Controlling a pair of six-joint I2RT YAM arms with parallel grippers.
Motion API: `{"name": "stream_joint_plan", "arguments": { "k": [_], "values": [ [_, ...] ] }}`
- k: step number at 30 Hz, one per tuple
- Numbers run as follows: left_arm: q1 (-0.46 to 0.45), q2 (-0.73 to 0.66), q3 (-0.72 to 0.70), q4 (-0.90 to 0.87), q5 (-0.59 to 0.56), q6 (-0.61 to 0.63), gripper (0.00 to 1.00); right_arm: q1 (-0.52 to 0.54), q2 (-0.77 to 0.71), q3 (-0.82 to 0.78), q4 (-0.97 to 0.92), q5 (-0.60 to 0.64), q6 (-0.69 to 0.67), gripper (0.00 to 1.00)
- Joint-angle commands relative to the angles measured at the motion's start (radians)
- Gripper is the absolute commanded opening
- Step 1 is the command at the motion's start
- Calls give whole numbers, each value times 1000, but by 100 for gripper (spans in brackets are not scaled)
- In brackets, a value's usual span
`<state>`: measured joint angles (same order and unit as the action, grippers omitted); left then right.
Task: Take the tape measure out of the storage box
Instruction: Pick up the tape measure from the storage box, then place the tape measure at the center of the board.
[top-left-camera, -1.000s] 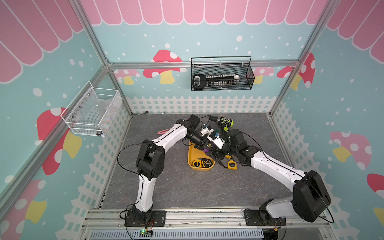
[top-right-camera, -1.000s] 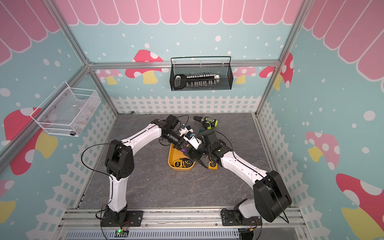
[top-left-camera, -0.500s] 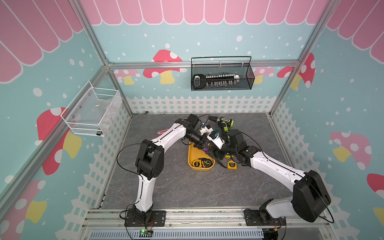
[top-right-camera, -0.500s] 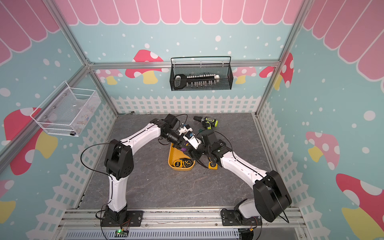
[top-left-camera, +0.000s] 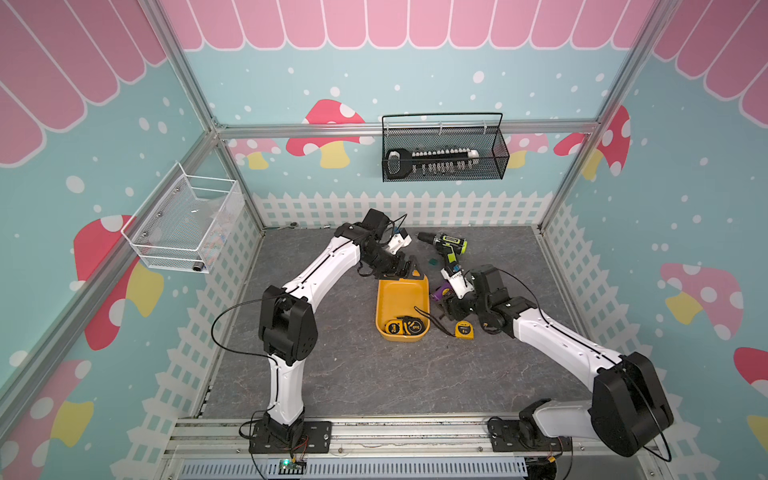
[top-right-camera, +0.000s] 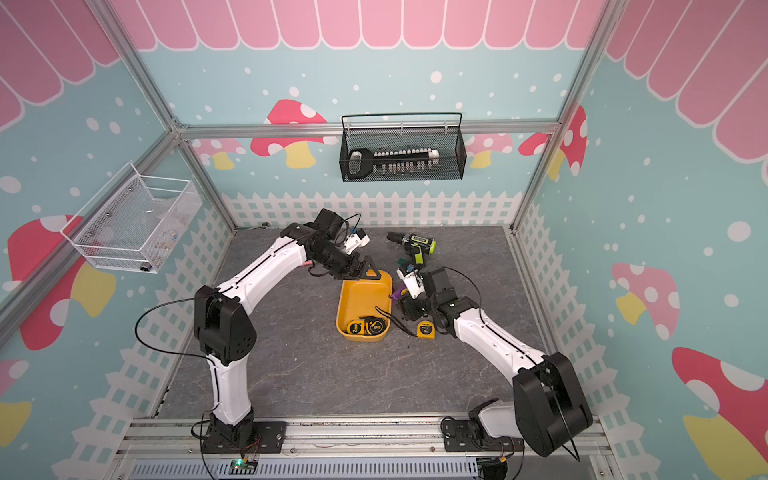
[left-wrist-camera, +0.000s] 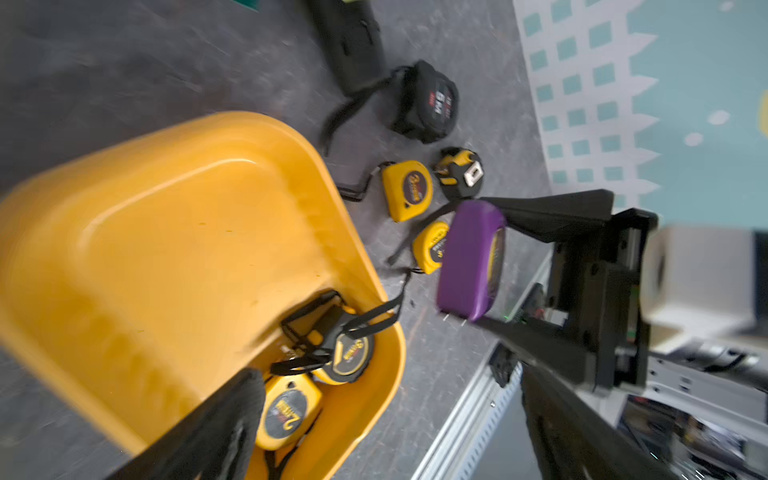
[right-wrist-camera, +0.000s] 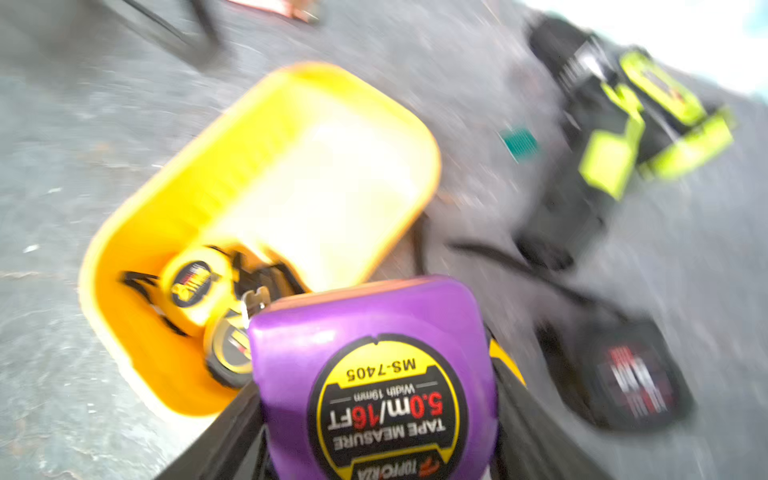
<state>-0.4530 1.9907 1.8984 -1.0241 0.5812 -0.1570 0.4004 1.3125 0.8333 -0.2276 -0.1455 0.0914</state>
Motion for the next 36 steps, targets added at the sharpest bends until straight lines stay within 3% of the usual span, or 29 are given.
{"name": "stream_joint_plan", "arguments": {
  "k": [1, 8, 12, 17, 24, 36],
  "values": [
    [-20, -18, -31, -2, -241, 18, 99, -79, -74, -25, -132, 65, 120, 48],
    [-172, 18, -108, -56, -489, 149, 99, -243, -98, -49, -341, 137, 183, 50],
    [-212, 60, -141, -72, -520, 166, 99, -376, -70, -34, -369, 91, 186, 52],
    [-241, 88, -166, -74, -554, 201, 98, -479, 74, 55, -413, 59, 152, 54],
    [-271, 112, -196, -75, -572, 232, 98, -509, 285, 152, -436, 71, 130, 57],
    [-277, 168, -177, -78, -616, 236, 98, -532, 399, 233, -429, 121, 131, 68]
  ]
}}
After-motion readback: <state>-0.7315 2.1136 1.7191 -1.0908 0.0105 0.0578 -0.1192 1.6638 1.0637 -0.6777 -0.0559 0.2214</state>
